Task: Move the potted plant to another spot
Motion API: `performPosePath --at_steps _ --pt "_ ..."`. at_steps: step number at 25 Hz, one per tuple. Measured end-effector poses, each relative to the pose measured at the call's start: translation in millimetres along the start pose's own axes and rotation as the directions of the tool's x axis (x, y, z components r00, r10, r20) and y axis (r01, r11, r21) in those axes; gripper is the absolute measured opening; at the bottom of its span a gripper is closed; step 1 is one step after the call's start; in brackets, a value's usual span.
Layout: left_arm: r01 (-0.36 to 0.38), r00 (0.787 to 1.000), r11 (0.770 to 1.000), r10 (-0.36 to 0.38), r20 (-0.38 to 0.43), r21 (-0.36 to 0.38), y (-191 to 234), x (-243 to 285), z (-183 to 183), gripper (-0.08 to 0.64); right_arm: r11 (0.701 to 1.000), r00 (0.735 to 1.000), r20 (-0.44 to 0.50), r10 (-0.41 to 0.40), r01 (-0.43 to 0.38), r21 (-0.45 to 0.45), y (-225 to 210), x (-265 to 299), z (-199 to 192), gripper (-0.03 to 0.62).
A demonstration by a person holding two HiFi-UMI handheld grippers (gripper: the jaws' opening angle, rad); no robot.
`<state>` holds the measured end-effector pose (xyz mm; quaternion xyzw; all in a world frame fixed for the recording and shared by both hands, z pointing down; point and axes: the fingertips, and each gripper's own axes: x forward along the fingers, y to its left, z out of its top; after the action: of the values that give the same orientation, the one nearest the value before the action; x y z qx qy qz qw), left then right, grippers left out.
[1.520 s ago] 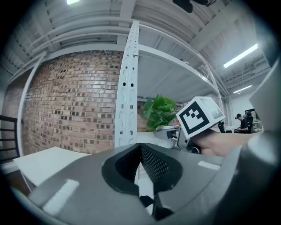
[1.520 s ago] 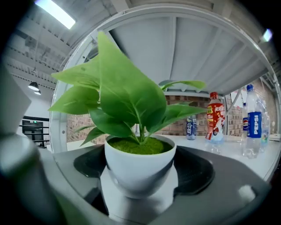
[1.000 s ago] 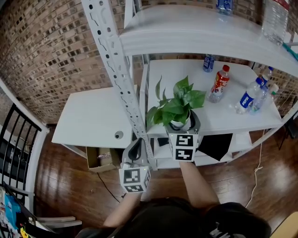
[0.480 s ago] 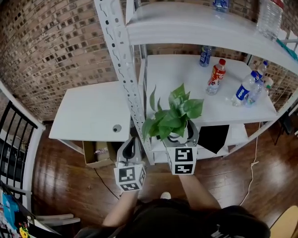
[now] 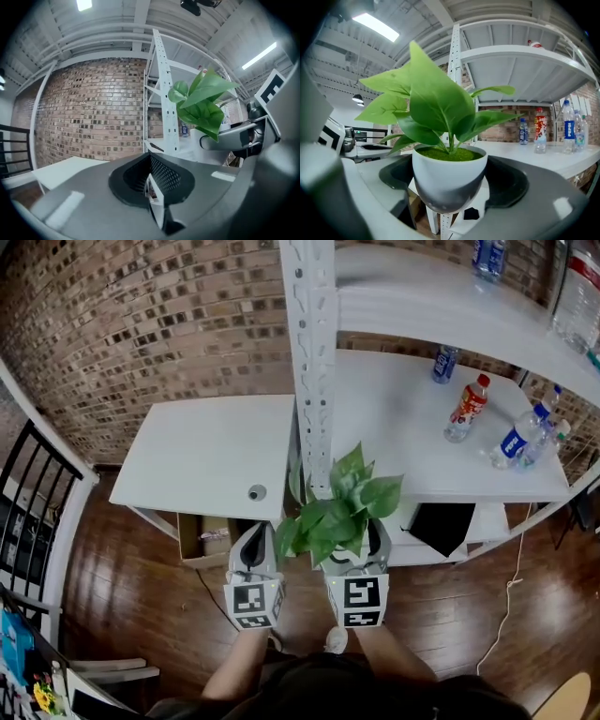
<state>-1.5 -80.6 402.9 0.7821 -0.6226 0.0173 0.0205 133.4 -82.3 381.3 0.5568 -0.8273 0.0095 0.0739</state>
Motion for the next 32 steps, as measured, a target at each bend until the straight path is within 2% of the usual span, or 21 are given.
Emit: performPosePath --at_steps 6,10,13,17,20,26,32 --pt "-0.011 1.000 1.000 0.011 -0.008 0.005 57.7 -9.2 -2.1 0.015 0.997 0.997 0.010 0.078 -0.078 -0.006 68.1 27.0 7.6 0.466" --pt "-0.029 0.999 1.000 0.030 -0.020 0.010 103.9 -13.2 -3.1 0.015 0.995 0.995 0.004 0.098 -0.098 0.011 111.9 55.3 9.8 0.466" --pt "-0.030 0.999 0.999 0.030 -0.018 0.011 134.4 -13.0 -1.9 0.015 0.995 0.996 0.001 0.094 -0.094 0.019 136.3 79.3 13.1 0.466" --pt "0.011 1.000 1.000 -0.011 0.026 0.009 162.4 -12.3 1.2 0.015 0.997 0.997 0.002 0.078 -0.078 0.014 162.2 110.8 9.6 0.466" --pt "0.027 0.999 1.000 -0.027 0.023 -0.004 186.9 -3.6 -3.5 0.015 0.998 0.998 -0.002 0.061 -0.061 0.008 176.7 141.2 6.3 0.466" --pt "0.068 0.998 0.998 -0.068 0.003 -0.016 231.3 18.7 -22.1 0.015 0.999 0.999 -0.032 0.036 -0.035 0.009 202.8 193.8 -14.5 0.466" --pt "0.101 0.995 0.995 -0.101 0.000 -0.026 277.1 43.7 -47.4 0.015 1.000 1.000 -0.013 0.025 -0.024 0.014 227.0 248.3 -44.3 0.466"
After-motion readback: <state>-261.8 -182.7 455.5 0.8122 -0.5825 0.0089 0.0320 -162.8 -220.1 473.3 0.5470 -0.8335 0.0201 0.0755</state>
